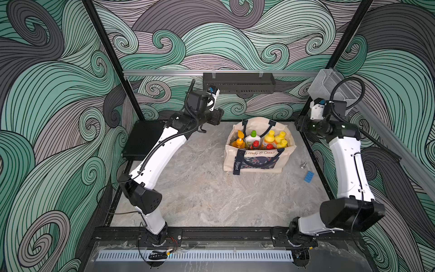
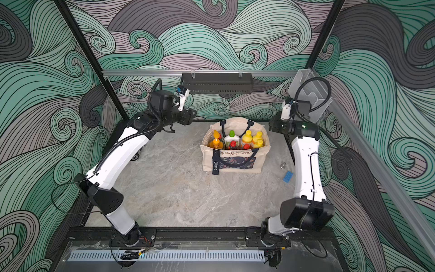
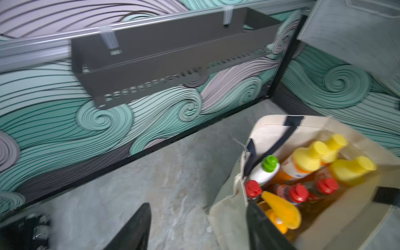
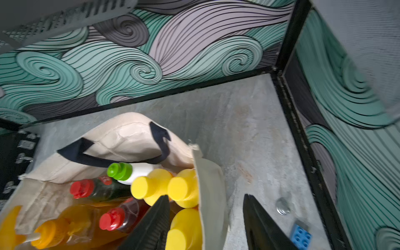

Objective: Pack dish soap into the shopping bag
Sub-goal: Reset both arms

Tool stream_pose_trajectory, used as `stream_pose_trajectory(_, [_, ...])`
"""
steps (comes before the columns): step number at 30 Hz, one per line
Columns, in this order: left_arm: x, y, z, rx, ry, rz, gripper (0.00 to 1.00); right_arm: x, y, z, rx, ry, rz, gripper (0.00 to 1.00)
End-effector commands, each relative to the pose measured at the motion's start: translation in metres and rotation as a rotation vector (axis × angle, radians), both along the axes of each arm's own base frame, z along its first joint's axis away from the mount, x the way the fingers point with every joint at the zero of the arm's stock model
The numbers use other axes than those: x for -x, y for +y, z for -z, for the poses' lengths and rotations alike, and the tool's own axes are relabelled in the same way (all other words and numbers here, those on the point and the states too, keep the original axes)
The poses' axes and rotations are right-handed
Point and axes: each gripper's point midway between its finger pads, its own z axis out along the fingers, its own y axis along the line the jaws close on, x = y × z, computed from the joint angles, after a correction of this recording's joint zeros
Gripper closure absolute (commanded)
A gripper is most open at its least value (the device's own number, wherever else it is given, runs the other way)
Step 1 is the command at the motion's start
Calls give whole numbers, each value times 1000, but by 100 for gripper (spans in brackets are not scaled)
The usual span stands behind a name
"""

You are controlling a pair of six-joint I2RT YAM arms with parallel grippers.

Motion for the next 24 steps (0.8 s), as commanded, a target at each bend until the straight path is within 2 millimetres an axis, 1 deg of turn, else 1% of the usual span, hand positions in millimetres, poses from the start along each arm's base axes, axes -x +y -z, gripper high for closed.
stream_pose_trajectory(1, [3,106,9,-76,-43,-389,6,24,-46,18,67,-17,219,36])
stream_pose_trajectory(2, [9,134,25,-71,-36,-472,5,34,-56,29,78,-35,269,35])
stream_pose_trajectory(3, [18,159,36,-50,-42,-542,4,42,-63,28,97,-75,310,34])
stream_pose_trajectory(4, [27,185,55,-27,-38,-611,4,52,-68,41,121,-85,344,33])
stream_pose_trajectory(5, [37,207,74,-3,-44,-671,3,60,-69,54,132,-93,363,32])
stream_pose_trajectory(6, [45,220,94,10,-38,-697,3,65,-70,63,127,-105,384,32])
stream_pose_trajectory(7, [55,233,113,17,-35,-733,3,71,-68,76,108,-117,395,31])
stream_pose_trajectory(8, [65,245,134,5,-43,-783,2,74,-64,85,85,-153,393,31])
stream_pose_trajectory(9, [71,251,148,-14,-63,-805,1,76,-60,94,69,-169,385,31])
stream_pose_trajectory(10, [77,259,160,-18,-99,-846,1,80,-58,109,54,-183,389,30])
stream_pose_trajectory(12, [82,267,181,-34,-148,-874,1,83,-54,133,13,-240,396,29])
stream_pose_trajectory(13, [84,270,193,-40,-148,-887,1,83,-47,149,-8,-272,374,21])
stream_pose_trajectory(14, [84,273,208,-51,-116,-892,1,84,-42,161,-31,-292,360,15])
stream_pose_trajectory(15, [82,274,220,-50,-78,-892,2,84,-39,167,-30,-315,352,10])
stream_pose_trajectory(16, [79,275,236,-61,-35,-878,2,82,-34,173,-18,-348,345,7])
stream_pose_trajectory(17, [77,277,248,-79,-12,-880,2,78,-30,172,6,-376,327,5])
stream_pose_trajectory(18, [74,280,255,-87,-11,-885,2,74,-25,172,61,-378,309,2])
stream_pose_trajectory(19, [71,280,264,-86,-15,-875,2,68,-21,173,123,-373,286,1])
stream_pose_trajectory(20, [66,277,272,-80,-24,-838,2,62,-18,178,165,-356,269,1])
stream_pose_trajectory(22, [54,271,272,-64,-50,-775,4,51,-13,191,156,-327,234,1])
stream_pose_trajectory(24, [47,264,275,-70,-12,-718,7,41,-8,205,169,-326,207,1])
